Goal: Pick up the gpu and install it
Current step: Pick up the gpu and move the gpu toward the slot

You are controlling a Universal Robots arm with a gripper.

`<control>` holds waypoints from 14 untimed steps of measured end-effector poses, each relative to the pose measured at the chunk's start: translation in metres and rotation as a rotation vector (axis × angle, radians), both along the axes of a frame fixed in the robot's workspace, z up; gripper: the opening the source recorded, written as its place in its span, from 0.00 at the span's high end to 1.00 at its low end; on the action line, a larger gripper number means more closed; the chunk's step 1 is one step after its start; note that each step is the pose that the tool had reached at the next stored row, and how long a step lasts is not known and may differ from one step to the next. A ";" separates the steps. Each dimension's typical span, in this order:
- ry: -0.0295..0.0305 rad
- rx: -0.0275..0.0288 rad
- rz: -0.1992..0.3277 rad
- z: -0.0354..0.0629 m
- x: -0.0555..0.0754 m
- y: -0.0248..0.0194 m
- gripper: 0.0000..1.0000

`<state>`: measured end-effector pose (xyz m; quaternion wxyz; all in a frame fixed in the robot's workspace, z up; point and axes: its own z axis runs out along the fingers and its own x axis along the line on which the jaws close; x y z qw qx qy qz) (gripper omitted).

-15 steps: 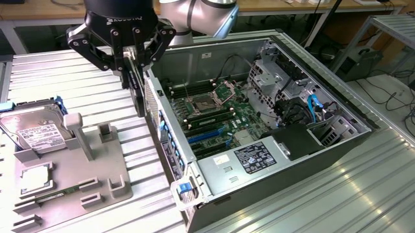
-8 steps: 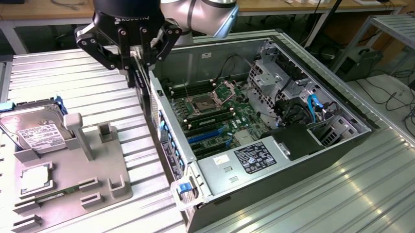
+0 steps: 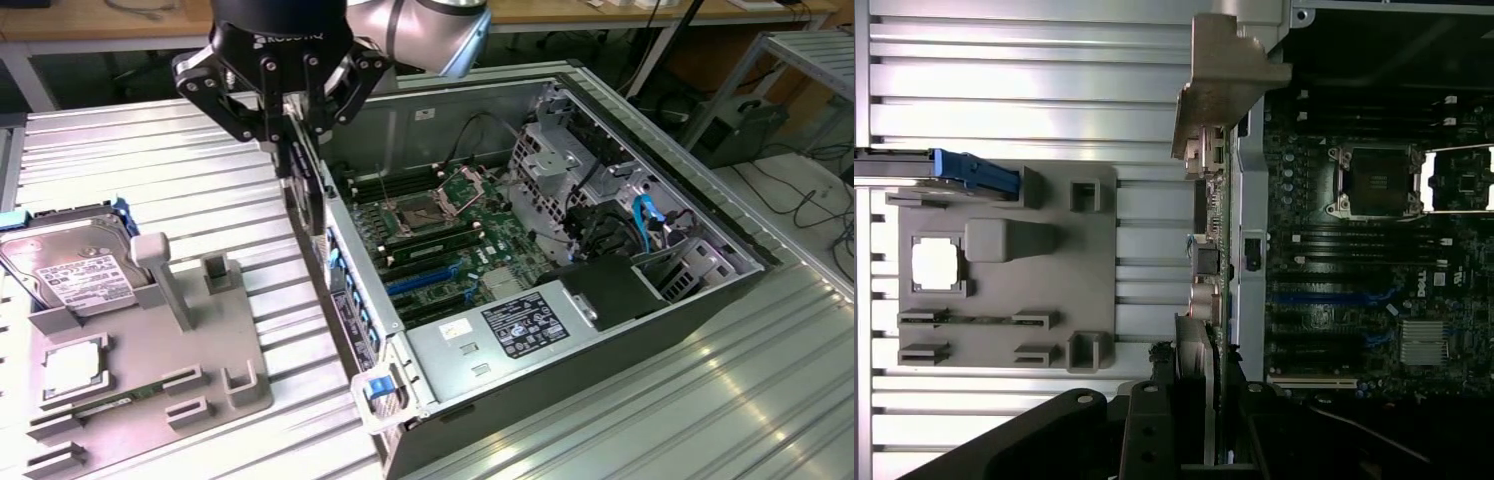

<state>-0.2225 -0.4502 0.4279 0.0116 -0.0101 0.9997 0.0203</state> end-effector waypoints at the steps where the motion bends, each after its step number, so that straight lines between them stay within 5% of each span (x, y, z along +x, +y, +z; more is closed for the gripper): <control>1: 0.0000 0.0000 0.000 0.0000 0.001 0.0000 0.72; 14: -0.0004 0.0000 0.000 -0.0002 0.012 0.0000 0.72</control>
